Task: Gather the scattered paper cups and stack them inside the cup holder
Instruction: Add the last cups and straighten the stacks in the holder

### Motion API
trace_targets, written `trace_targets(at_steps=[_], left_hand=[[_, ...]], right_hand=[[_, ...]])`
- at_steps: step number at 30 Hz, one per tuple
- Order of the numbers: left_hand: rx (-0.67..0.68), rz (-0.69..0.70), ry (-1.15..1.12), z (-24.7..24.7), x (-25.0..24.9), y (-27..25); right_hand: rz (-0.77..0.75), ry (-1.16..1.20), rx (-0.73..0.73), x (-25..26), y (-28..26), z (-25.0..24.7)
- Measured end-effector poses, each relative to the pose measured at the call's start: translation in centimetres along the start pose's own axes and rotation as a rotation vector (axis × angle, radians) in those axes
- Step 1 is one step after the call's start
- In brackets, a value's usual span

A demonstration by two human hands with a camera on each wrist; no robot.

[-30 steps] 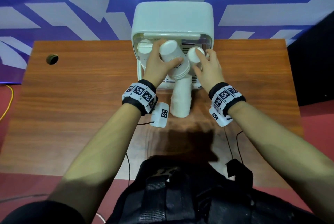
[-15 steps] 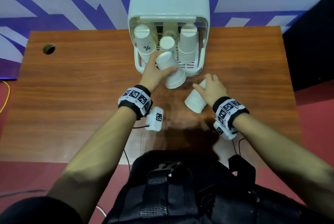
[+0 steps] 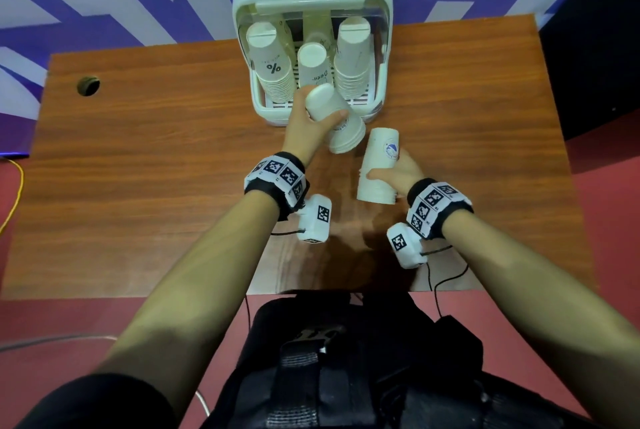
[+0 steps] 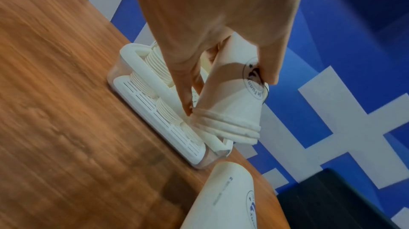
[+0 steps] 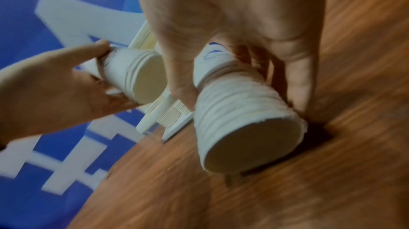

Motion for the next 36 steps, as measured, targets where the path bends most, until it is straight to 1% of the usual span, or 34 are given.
trace_targets(at_steps=[3, 5, 6, 9, 11, 13, 15, 17, 19, 22, 25, 28, 32, 36], left_hand=[[-0.046, -0.007, -0.074, -0.2, -0.8, 0.6], [-0.026, -0.002, -0.09, 0.1, -1.4, 1.0], [-0.003, 0.004, -0.085, 0.3, -1.6, 1.2], [0.055, 0.037, -0.068, 1.0, -2.7, 1.6], [0.036, 0.052, -0.078, 0.8, -3.7, 2.1], [0.016, 0.035, -0.16, 0.3, -4.8, 2.9], [0.044, 0.018, -0.22, 0.1, -5.7, 3.9], [0.08, 0.011, -0.201, 0.1, -6.1, 4.8], [0.067, 0.02, -0.148, 0.0, -5.9, 5.4], [0.028, 0.093, -0.051, -0.1, -5.3, 6.1], [0.033, 0.121, -0.016, 0.6, -4.4, 6.6], [0.038, 0.142, 0.05, 1.3, -3.8, 7.1], [0.032, 0.124, 0.075, 1.7, -3.0, 7.9], [0.039, 0.125, 0.058, 2.0, -2.3, 8.5]], right_hand=[[-0.19, -0.175, 0.01, 1.5, -1.8, 0.0], [-0.3, -0.292, -0.023, 3.1, -2.9, -0.3], [-0.349, -0.311, -0.051, 4.0, -3.3, -0.6], [-0.499, -0.308, -0.098, 7.7, -4.8, -1.4], [-0.581, -0.3, -0.132, 10.5, -5.8, -1.7], [-0.637, -0.219, -0.156, 12.8, -6.1, -2.1], [-0.659, -0.09, -0.131, 14.4, -5.9, -2.4], [-0.666, -0.042, -0.089, 15.6, -5.4, -2.1], [-0.664, -0.041, -0.049, 16.4, -4.5, -1.4], [-0.677, -0.073, -0.032, 16.6, -3.3, -0.5], [-0.659, -0.136, -0.05, 16.1, -1.8, -0.4], [-0.655, -0.118, 0.006, 16.1, -1.0, -0.7], [-0.624, -0.128, 0.027, 16.8, -0.1, -1.0], [-0.6, -0.122, 0.013, 17.3, 0.7, -1.1]])
Point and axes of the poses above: each hand's wrist, its own y-axis towards the middle knuckle, its own z-axis out of the palm, x = y × z, the point moved 7 cm from there along y, towards the middle knuckle, and after that the axes turned 10 degrees about z, right-handed, at the moved point
